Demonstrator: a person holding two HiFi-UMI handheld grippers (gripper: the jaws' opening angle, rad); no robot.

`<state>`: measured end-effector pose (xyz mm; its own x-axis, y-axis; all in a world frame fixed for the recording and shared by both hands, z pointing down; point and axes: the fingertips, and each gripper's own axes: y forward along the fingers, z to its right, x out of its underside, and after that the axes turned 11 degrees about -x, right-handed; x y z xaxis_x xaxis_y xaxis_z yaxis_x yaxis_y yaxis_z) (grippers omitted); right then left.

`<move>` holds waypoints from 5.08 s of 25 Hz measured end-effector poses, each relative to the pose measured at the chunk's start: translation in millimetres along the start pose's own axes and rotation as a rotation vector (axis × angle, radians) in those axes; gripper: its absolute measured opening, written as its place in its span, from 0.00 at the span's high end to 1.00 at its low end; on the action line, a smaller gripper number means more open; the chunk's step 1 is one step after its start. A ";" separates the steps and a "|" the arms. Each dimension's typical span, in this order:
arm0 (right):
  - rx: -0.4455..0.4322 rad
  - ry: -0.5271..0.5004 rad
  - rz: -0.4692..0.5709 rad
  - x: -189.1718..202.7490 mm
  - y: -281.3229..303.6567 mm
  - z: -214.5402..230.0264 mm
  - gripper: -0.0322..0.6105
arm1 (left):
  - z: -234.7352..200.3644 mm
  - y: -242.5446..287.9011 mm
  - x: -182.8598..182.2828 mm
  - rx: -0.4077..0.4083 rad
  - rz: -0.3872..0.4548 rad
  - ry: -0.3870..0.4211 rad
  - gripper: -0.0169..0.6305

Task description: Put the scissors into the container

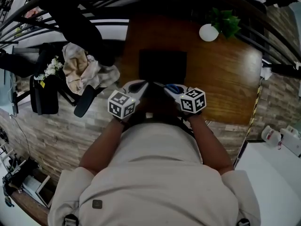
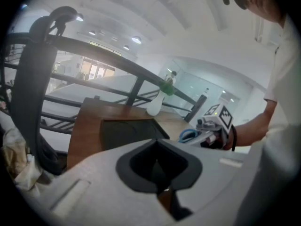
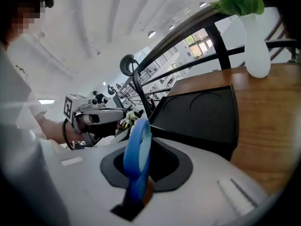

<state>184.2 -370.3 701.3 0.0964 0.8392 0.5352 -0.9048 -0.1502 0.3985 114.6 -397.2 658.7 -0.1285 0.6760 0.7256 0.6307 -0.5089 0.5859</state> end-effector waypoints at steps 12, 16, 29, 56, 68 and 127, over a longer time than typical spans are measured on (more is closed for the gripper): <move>-0.015 0.125 -0.034 24.9 35.6 31.7 0.87 | -15.6 10.5 29.1 -0.025 -0.047 -0.043 0.97; -0.024 0.182 -0.045 35.2 41.0 40.3 0.86 | -10.5 11.4 32.8 -0.019 -0.059 -0.056 0.97; -0.027 0.199 -0.070 40.7 59.5 46.5 0.83 | 0.8 11.7 33.6 0.032 -0.044 -0.061 0.97; 0.116 -0.049 -0.246 49.0 52.3 40.2 0.51 | -4.0 1.4 29.9 0.048 -0.077 -0.053 0.97; 0.185 -0.068 -0.175 27.3 34.0 33.3 0.51 | 1.8 -10.7 14.2 0.078 -0.057 -0.010 0.97; 0.433 -0.417 0.348 -40.8 -59.1 -199.4 0.94 | 73.9 -160.2 -57.8 0.328 0.153 0.272 0.97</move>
<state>151.0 -291.4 507.4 0.0609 0.4468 0.8926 -0.6732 -0.6418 0.3672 77.5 -315.4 496.2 -0.1834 0.4195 0.8890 0.8617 -0.3667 0.3508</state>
